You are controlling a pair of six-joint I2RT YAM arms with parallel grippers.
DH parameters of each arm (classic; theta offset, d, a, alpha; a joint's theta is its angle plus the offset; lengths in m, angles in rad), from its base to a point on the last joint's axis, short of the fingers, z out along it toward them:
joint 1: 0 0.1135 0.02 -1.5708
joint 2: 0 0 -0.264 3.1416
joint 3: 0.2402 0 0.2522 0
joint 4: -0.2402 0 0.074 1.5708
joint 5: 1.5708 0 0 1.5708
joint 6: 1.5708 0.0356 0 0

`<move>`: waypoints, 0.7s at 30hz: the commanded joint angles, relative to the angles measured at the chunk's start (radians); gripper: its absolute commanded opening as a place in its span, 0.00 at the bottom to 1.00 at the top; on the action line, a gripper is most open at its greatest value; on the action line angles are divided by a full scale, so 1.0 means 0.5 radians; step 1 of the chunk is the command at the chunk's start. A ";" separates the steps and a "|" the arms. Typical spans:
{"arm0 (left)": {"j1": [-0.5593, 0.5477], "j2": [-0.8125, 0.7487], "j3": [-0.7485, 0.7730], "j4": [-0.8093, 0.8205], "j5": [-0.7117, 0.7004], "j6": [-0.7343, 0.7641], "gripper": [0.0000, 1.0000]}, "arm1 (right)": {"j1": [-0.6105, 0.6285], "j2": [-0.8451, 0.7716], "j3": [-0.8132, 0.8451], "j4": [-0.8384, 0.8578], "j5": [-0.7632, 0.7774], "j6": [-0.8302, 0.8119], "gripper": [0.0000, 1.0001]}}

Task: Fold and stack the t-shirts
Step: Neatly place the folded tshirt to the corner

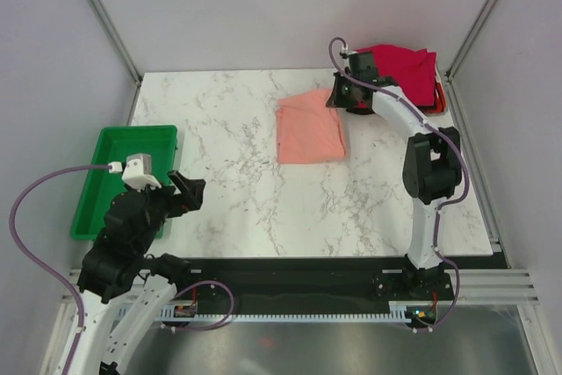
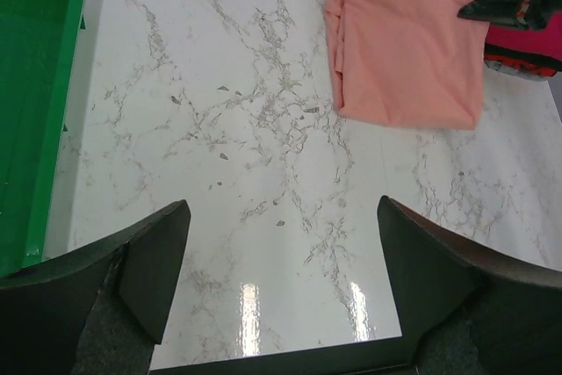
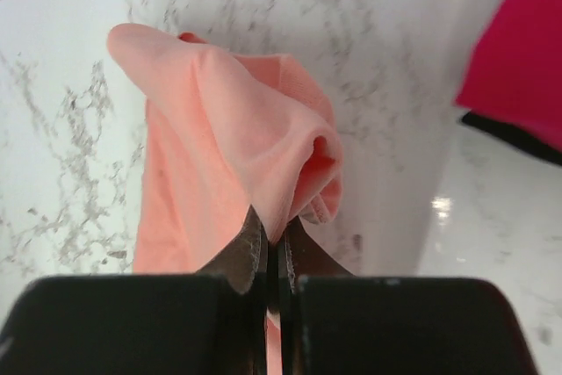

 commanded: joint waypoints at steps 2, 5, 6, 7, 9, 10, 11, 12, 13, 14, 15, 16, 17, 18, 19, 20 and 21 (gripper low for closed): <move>0.002 0.025 -0.019 0.080 -0.061 0.075 0.94 | -0.076 -0.015 0.426 -0.406 0.297 -0.313 0.00; 0.005 0.044 -0.016 0.083 -0.055 0.078 0.93 | -0.128 -0.012 0.571 -0.446 0.331 -0.420 0.00; 0.002 0.053 -0.016 0.080 -0.051 0.078 0.93 | -0.141 -0.012 0.617 -0.461 0.355 -0.451 0.00; 0.002 0.056 -0.016 0.083 -0.051 0.078 0.93 | -0.153 -0.006 0.666 -0.495 0.386 -0.472 0.00; 0.005 0.068 -0.019 0.086 -0.042 0.081 0.93 | -0.208 0.009 0.822 -0.513 0.392 -0.521 0.00; 0.002 0.090 -0.022 0.089 -0.039 0.084 0.93 | -0.227 0.019 0.874 -0.520 0.392 -0.537 0.00; 0.005 0.099 -0.019 0.090 -0.033 0.084 0.93 | -0.263 0.031 0.978 -0.535 0.377 -0.546 0.00; 0.005 0.111 -0.019 0.093 -0.027 0.090 0.93 | -0.279 0.061 1.034 -0.547 0.356 -0.555 0.00; 0.008 0.127 -0.019 0.093 -0.024 0.090 0.93 | -0.297 0.080 1.092 -0.575 0.328 -0.558 0.00; 0.005 0.151 -0.022 0.093 -0.021 0.090 0.93 | -0.325 0.092 1.184 -0.581 0.279 -0.555 0.00; 0.005 0.160 -0.019 0.093 -0.015 0.093 0.93 | -0.337 0.113 1.218 -0.587 0.258 -0.558 0.00; 0.008 0.167 -0.019 0.093 -0.015 0.093 0.92 | -0.343 0.120 1.240 -0.584 0.248 -0.564 0.00; 0.008 0.173 -0.016 0.093 -0.012 0.093 0.92 | -0.356 0.129 1.289 -0.587 0.251 -0.577 0.00; 0.011 0.170 -0.019 0.096 -0.012 0.093 0.92 | -0.365 0.144 1.316 -0.587 0.251 -0.583 0.00; 0.011 0.170 -0.019 0.096 -0.012 0.093 0.92 | -0.374 0.154 1.341 -0.590 0.245 -0.580 0.00; 0.011 0.164 -0.019 0.096 -0.009 0.093 0.92 | -0.404 0.166 1.390 -0.593 0.239 -0.583 0.00; 0.011 0.164 -0.022 0.099 -0.009 0.093 0.92 | -0.420 0.187 1.412 -0.593 0.224 -0.577 0.00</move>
